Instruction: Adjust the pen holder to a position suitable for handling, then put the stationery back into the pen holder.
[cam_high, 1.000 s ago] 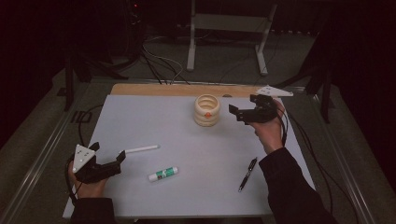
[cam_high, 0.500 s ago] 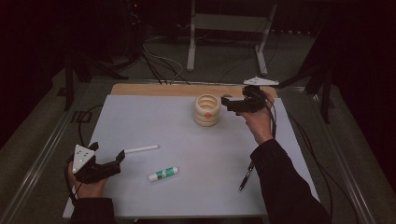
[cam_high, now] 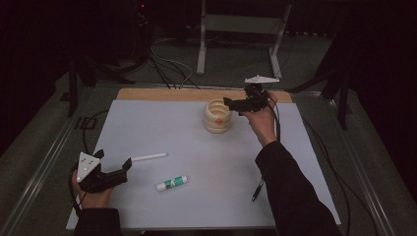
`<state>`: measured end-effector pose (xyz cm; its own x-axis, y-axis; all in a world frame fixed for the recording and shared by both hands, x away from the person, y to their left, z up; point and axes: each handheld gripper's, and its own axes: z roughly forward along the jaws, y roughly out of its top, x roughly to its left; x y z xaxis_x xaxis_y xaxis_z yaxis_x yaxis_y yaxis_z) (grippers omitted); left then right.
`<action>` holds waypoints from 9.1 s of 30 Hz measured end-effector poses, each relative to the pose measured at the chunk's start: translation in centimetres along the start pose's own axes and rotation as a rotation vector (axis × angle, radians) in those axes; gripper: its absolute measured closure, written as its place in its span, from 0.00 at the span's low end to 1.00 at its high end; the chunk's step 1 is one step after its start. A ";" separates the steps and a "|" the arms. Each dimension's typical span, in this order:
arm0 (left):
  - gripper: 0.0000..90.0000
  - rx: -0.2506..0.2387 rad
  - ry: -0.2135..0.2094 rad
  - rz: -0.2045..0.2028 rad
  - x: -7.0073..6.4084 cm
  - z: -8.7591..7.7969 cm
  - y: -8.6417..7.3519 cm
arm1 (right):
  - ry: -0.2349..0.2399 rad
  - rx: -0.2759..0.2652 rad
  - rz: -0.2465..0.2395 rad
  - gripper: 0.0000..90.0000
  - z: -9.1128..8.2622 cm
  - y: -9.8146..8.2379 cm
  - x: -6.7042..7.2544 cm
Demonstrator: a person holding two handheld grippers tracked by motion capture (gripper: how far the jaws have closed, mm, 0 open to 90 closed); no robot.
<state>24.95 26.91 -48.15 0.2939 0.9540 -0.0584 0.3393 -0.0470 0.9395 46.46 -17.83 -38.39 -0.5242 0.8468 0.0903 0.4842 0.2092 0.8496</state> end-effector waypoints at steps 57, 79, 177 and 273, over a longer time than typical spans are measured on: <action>0.00 0.004 0.004 -0.010 0.4 0.1 -0.2 | -0.024 0.232 0.012 0.87 2.7 -4.2 0.9; 0.00 0.012 -0.005 -0.007 0.2 0.2 -0.3 | 0.107 0.267 -0.137 0.87 -1.6 -6.2 6.0; 0.00 0.021 -0.009 -0.012 0.3 0.0 -0.4 | 0.065 -0.138 -0.120 0.00 -11.6 -11.7 3.1; 0.04 0.342 -0.376 0.297 -8.5 4.2 -0.1 | -0.063 -0.204 0.038 0.00 -14.8 -19.4 -2.8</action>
<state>26.20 17.59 -49.12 0.6960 0.7179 0.0160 0.4445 -0.4482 0.7756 28.22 -31.51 -47.45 -0.4605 0.8823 0.0973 0.3476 0.0783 0.9344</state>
